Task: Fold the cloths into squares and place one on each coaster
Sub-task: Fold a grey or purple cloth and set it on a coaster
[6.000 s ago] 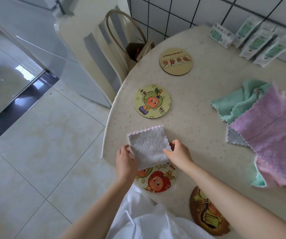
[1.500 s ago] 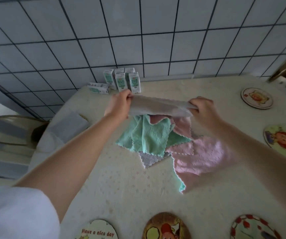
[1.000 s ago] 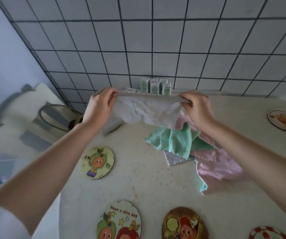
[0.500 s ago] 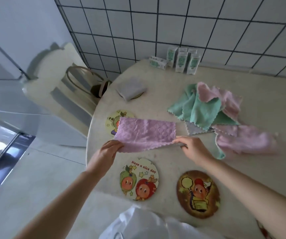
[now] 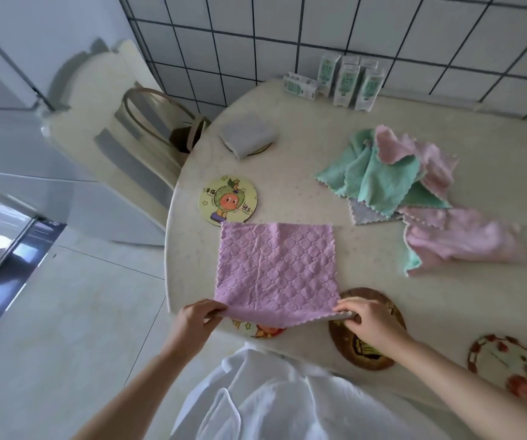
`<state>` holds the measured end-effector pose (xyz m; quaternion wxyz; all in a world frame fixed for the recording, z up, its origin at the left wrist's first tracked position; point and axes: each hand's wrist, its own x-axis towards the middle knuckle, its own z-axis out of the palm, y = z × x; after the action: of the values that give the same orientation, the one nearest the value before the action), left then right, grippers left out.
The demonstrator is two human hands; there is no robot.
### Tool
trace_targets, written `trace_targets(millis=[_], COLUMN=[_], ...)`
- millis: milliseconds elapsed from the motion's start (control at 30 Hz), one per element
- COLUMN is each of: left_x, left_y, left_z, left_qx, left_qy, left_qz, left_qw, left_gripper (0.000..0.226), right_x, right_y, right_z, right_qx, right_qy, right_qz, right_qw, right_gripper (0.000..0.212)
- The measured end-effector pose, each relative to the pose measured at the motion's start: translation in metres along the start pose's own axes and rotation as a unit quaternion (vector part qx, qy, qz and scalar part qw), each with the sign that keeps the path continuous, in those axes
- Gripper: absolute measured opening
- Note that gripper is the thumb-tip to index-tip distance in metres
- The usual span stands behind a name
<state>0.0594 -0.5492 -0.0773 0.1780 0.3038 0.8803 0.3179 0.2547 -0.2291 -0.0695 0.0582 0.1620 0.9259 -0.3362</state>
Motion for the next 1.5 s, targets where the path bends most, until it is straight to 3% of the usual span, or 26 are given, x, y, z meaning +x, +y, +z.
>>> trace_targets(millis=[167,300,367,533,600,800,1033,1200,1500], left_x=[0.016,0.045,0.062,0.109,0.128,0.168,0.188,0.191,0.197], left_y=[-0.014,0.001,0.003,0.01,0.013,0.009,-0.002,-0.008,-0.006], left_z=[-0.011,-0.022,-0.023,-0.021,-0.02,-0.016,-0.01,-0.007,-0.007], left_qx=[-0.111,-0.212,-0.24,-0.292,-0.285,-0.243,-0.21,-0.181,-0.143], left_qy=[0.037,0.079,0.095,0.117,0.109,0.089,0.073,0.073,0.073], left_qz=[-0.122,-0.2,-0.234,-0.284,-0.293,-0.31,-0.329,-0.339,-0.333], left_qw=[0.986,0.953,0.937,0.906,0.906,0.915,0.918,0.92,0.929], left_gripper=[0.051,0.018,0.01,0.003,0.012,0.014,0.008,0.015,0.014], right_x=[0.005,0.025,0.039,0.079,0.095,0.13,0.155,0.166,0.171], right_y=[-0.003,-0.006,-0.009,-0.016,-0.009,0.018,0.027,0.024,0.022], right_z=[-0.007,-0.015,-0.021,-0.031,-0.031,-0.022,-0.018,-0.022,-0.021], right_qx=[0.075,0.181,0.222,0.313,0.335,0.319,0.293,0.274,0.215], right_qy=[0.044,0.071,0.085,0.124,0.125,0.108,0.096,0.09,0.097], right_qz=[0.084,0.128,0.149,0.216,0.248,0.317,0.331,0.344,0.355], right_qw=[0.993,0.972,0.96,0.917,0.9,0.887,0.892,0.894,0.905], right_gripper=[0.015,0.039,0.041,0.015,0.012,0.031,0.03,0.014,0.025])
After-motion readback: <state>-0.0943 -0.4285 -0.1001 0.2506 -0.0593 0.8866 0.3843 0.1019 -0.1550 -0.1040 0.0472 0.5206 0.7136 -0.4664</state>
